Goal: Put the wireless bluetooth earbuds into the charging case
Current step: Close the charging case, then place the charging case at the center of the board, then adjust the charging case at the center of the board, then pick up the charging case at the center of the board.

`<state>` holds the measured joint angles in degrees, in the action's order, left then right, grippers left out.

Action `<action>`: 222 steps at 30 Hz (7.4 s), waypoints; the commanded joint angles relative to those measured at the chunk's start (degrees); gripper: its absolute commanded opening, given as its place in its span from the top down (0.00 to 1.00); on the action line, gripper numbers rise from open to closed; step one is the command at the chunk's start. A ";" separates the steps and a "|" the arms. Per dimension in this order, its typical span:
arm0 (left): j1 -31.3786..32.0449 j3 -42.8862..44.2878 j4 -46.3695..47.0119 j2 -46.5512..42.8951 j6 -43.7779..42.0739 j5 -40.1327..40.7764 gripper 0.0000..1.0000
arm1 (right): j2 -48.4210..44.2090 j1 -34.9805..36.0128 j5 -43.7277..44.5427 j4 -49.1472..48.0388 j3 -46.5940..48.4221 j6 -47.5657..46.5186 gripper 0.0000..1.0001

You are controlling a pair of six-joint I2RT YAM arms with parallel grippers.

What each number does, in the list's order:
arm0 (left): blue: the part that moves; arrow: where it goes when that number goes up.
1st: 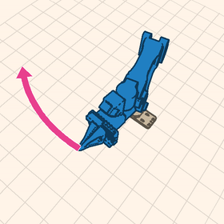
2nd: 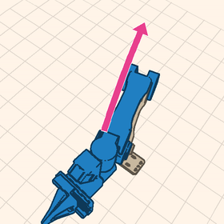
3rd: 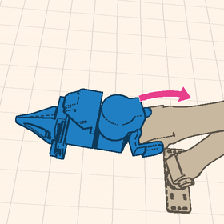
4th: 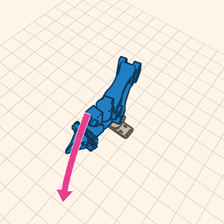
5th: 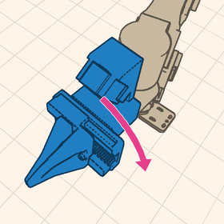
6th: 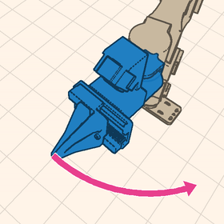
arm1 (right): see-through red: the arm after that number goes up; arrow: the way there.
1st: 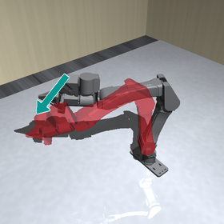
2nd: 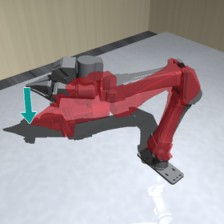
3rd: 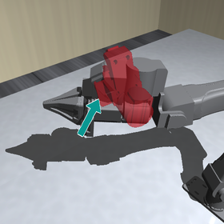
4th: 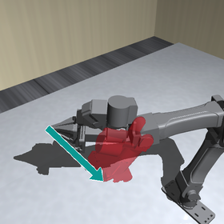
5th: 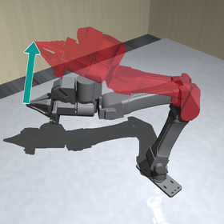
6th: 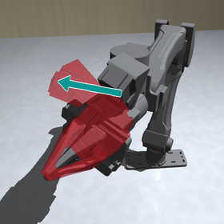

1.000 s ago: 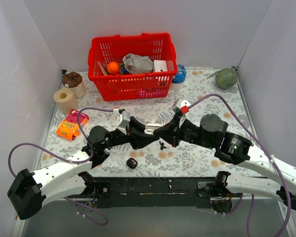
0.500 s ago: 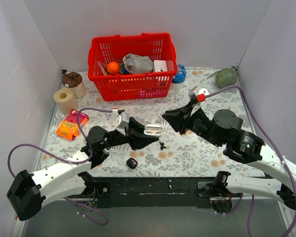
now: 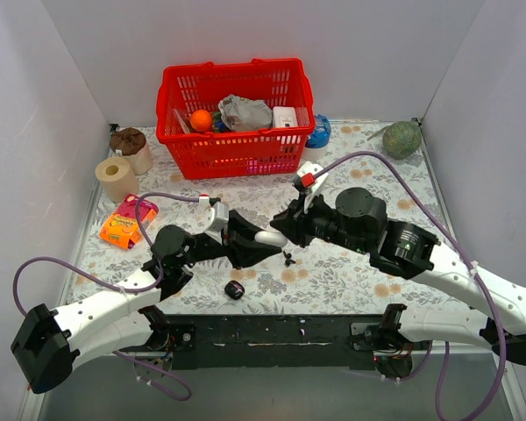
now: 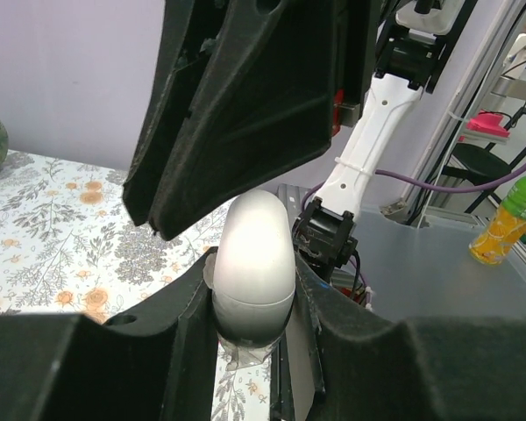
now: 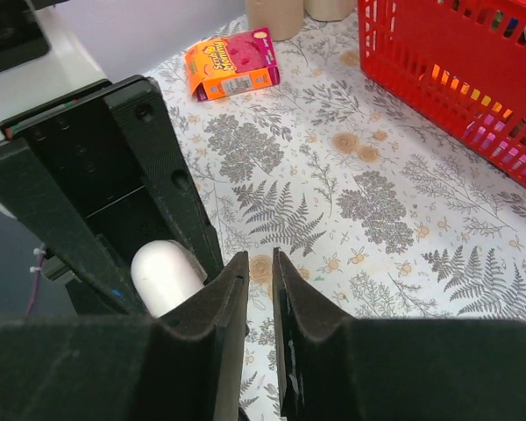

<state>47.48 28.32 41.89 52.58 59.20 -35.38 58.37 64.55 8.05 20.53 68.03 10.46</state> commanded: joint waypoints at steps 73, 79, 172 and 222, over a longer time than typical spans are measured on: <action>24.22 16.60 -85.04 12.11 37.83 63.40 0.02 | -16.97 -2.94 1.35 -5.68 -37.53 15.12 0.69; 25.38 15.36 -86.52 6.14 35.46 65.79 0.02 | -19.26 -2.86 1.52 -4.36 -38.50 15.29 0.69; 12.02 24.24 -81.18 38.22 12.08 49.09 0.21 | -29.19 -2.94 4.51 3.81 -36.74 13.80 0.68; 29.15 -13.73 1.00 -0.72 -33.69 56.82 1.00 | 1.21 -2.94 -3.66 14.35 -0.72 9.58 0.27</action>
<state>75.16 11.03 38.33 51.00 36.75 21.54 55.44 61.52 6.02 30.04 61.52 22.61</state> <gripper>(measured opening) 0.562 0.730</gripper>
